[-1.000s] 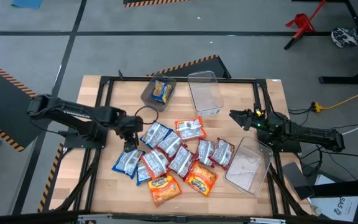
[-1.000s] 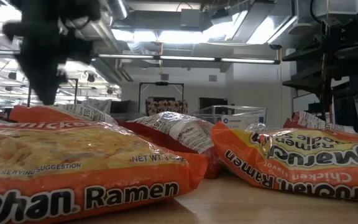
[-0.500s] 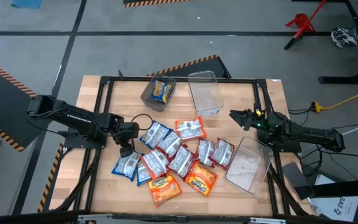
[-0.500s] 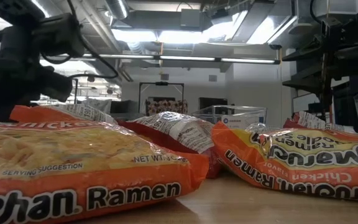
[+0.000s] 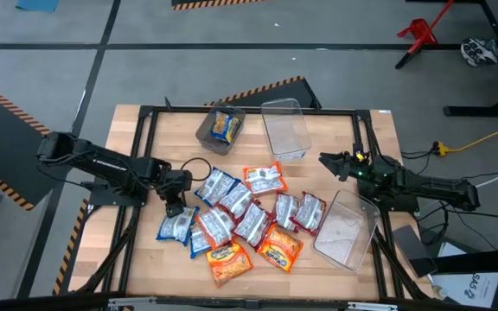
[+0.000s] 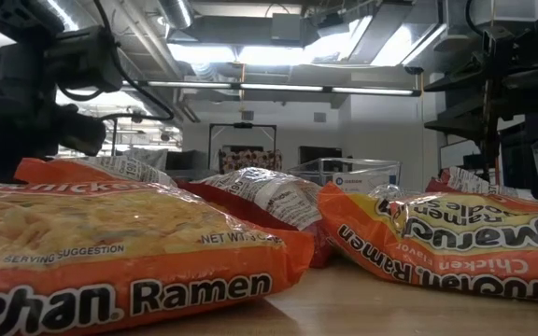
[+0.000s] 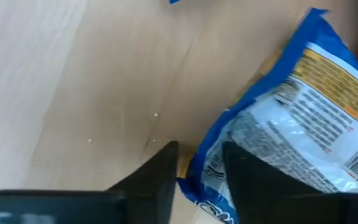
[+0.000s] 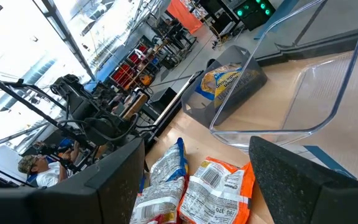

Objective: Sort Maruchan noodles
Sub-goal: Put the blue noodle pack into the black bin

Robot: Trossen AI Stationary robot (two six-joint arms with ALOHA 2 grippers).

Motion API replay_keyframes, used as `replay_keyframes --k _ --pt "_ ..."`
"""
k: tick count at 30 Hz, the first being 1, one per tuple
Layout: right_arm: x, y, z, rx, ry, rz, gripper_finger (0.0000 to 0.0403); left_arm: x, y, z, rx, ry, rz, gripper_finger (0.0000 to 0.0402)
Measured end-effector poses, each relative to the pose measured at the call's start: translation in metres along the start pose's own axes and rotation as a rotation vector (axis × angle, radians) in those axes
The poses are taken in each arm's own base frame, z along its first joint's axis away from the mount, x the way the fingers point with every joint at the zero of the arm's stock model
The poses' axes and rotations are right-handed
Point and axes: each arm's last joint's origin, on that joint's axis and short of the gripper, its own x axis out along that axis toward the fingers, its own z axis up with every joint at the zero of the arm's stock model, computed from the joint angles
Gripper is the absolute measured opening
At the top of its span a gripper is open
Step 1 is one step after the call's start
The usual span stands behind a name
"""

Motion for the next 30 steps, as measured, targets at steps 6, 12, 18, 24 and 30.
replay_keyframes --k 6,12,18,24,30 --pt "0.000 0.000 0.000 0.000 0.000 0.000 0.0278 0.000 0.000 0.000 -0.058 0.007 -0.008 0.0012" --pt "0.000 0.000 0.000 0.000 0.000 0.000 0.0278 -0.002 -0.002 0.002 -0.145 0.008 -0.015 0.0005" --pt "0.000 0.000 0.000 0.000 0.000 0.000 0.0278 -0.021 -0.016 0.017 -0.187 -0.050 -0.038 0.0002" --pt "0.000 0.000 0.000 -0.003 0.000 -0.001 0.0278 -0.049 -0.028 0.029 -0.198 -0.092 0.013 0.0002" --pt "0.000 0.000 0.000 -0.023 -0.001 -0.001 0.0278 -0.081 -0.040 0.042 -0.196 -0.195 0.072 0.0001"
